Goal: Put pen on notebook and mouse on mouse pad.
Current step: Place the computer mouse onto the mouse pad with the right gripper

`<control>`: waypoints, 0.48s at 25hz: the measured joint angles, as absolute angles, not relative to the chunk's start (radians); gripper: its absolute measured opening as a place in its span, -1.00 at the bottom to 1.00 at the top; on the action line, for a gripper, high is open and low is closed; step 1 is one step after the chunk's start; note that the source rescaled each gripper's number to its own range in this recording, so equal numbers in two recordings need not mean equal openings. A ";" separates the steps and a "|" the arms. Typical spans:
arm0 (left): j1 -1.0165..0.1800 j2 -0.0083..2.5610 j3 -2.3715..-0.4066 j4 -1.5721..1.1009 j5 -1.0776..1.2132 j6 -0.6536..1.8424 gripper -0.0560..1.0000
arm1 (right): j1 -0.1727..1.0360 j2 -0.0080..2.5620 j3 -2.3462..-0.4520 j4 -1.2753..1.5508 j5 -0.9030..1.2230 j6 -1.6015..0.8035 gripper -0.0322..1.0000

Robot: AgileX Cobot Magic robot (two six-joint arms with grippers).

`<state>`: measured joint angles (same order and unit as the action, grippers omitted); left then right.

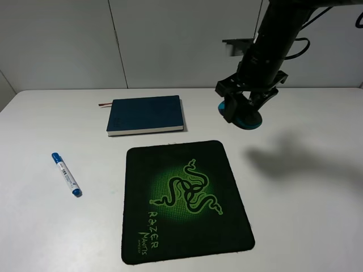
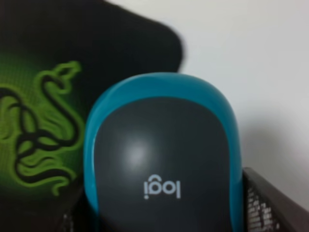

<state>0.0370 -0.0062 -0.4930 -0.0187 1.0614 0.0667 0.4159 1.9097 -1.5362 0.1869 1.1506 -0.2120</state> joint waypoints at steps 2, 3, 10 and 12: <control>0.037 -0.006 -0.493 -0.019 1.061 0.067 0.97 | 0.469 1.910 -1.536 0.184 1.144 -0.195 -0.94; 0.037 -0.006 -0.493 -0.019 1.061 0.067 0.97 | 0.494 1.910 -1.536 0.182 1.136 -0.185 -0.94; 0.037 -0.006 -0.493 -0.019 1.061 0.067 0.97 | 0.639 1.907 -1.495 0.162 1.041 -0.115 -0.94; 0.037 -0.006 -0.493 -0.019 1.061 0.067 0.97 | 0.672 1.907 -1.457 0.160 0.993 -0.094 -0.94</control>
<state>0.0370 -0.0062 -0.4930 -0.0187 1.0614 0.0667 0.6725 1.9075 -1.4573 0.1601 0.9926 -0.0940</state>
